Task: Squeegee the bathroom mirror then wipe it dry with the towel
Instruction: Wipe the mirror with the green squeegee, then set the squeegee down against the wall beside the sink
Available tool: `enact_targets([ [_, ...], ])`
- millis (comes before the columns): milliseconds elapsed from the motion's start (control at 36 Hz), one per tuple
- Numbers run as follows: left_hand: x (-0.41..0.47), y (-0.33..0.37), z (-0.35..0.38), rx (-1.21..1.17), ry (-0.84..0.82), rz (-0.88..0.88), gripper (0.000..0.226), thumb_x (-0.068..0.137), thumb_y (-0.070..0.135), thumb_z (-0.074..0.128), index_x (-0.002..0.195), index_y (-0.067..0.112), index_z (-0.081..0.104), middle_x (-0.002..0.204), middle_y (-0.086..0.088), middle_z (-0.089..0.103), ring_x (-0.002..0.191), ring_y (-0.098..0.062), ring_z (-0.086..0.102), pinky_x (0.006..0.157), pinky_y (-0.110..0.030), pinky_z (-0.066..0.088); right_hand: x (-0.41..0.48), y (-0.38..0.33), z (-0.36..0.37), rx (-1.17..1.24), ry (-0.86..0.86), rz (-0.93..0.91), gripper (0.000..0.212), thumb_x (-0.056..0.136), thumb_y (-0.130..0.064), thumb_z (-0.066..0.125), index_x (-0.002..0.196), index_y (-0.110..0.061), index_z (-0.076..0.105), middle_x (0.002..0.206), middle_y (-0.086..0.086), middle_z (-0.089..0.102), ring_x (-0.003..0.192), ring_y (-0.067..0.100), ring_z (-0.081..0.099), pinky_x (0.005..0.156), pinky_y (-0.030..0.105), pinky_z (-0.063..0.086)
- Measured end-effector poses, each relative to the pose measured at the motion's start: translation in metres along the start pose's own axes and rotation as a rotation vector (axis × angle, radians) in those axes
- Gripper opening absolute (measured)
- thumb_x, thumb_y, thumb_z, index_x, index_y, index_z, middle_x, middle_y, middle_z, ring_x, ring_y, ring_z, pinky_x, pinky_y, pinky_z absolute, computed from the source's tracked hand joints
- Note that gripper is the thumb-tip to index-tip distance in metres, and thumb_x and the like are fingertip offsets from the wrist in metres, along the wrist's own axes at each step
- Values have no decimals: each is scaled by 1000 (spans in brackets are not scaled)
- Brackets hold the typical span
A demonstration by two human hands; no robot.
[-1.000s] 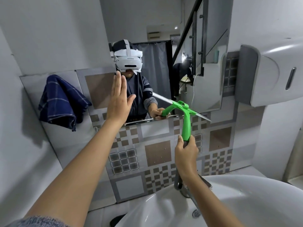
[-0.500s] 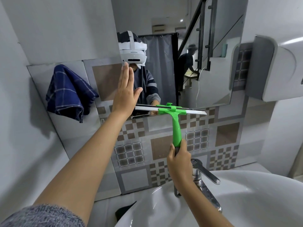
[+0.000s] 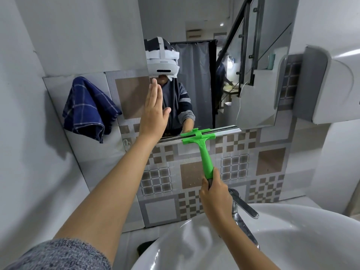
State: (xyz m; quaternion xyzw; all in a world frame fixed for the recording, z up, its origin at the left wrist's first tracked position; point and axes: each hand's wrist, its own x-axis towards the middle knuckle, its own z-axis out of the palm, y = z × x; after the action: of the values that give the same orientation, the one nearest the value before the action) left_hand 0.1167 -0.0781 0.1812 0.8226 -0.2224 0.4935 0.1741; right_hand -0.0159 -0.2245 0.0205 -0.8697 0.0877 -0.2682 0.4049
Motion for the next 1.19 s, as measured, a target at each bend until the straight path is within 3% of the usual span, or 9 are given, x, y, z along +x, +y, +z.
enact_targets([
  [194, -22, 17, -7, -81, -27, -102, 62, 89, 7, 55, 142, 0, 24, 154, -13, 16, 141, -24, 19, 104, -8, 15, -13, 4, -24, 13, -52, -21, 24, 95, -31, 46, 116, -20, 44, 75, -4, 58, 64, 15, 59, 53, 33, 50],
  [333, -39, 39, -21, -259, -48, -178, 43, 92, 19, 54, 131, 4, 47, 141, -11, 44, 131, -22, 39, 111, -36, 30, -10, 2, -55, 220, -114, -154, 13, 91, -27, 56, 101, -19, 54, 62, -2, 56, 46, 6, 49, 44, 26, 42],
  [472, -48, 59, -40, -372, -189, -53, 45, 89, 33, 56, 127, 9, 53, 136, -4, 51, 127, -6, 38, 110, -29, 30, 12, -8, -91, 162, -246, -293, 17, 89, -25, 60, 104, -18, 57, 62, -3, 56, 48, 6, 47, 50, 26, 46],
  [694, -67, 87, -80, -270, -439, 111, 67, 82, 44, 63, 140, 23, 36, 144, 4, 41, 131, -6, 35, 106, -27, 29, 46, -30, -148, -193, -351, -612, 33, 88, -37, 58, 117, -22, 56, 77, -3, 64, 57, 11, 57, 57, 32, 54],
  [806, -74, 90, -89, -143, -429, 266, 60, 86, 41, 60, 139, 23, 38, 138, 1, 48, 127, -10, 44, 103, -23, 30, 67, -46, -165, -245, -483, -745, 41, 87, -37, 60, 126, -24, 54, 85, -3, 67, 63, 9, 59, 61, 29, 52],
  [861, -75, 87, -91, -127, -384, 317, 53, 88, 33, 58, 137, 20, 41, 123, -1, 62, 109, -10, 56, 94, -19, 39, 73, -51, -173, -294, -527, -785, 42, 86, -40, 61, 126, -30, 54, 85, -4, 67, 64, 11, 59, 61, 31, 51],
  [972, -77, 91, -92, -121, -399, 349, 47, 91, 29, 45, 135, 12, 44, 81, -2, 64, 67, -6, 48, 62, -18, 45, 82, -60, -188, -442, -419, -881, 44, 86, -48, 57, 129, -42, 49, 99, -14, 65, 75, 8, 53, 62, 27, 41],
  [1056, -84, 95, -91, -186, -351, 231, 46, 90, 24, 55, 135, 15, 44, 80, 5, 53, 65, -8, 46, 54, -14, 39, 82, -64, -190, -476, -295, -944, 40, 87, -48, 55, 127, -44, 50, 101, -15, 66, 79, 8, 55, 64, 30, 44],
  [1194, -95, 98, -94, -252, -232, 30, 45, 88, 20, 60, 132, 18, 49, 85, 4, 55, 69, -14, 50, 57, -33, 49, 79, -66, -168, -285, -124, -1026, 41, 83, -32, 66, 122, -23, 60, 106, -4, 70, 94, 18, 63, 81, 38, 51],
])
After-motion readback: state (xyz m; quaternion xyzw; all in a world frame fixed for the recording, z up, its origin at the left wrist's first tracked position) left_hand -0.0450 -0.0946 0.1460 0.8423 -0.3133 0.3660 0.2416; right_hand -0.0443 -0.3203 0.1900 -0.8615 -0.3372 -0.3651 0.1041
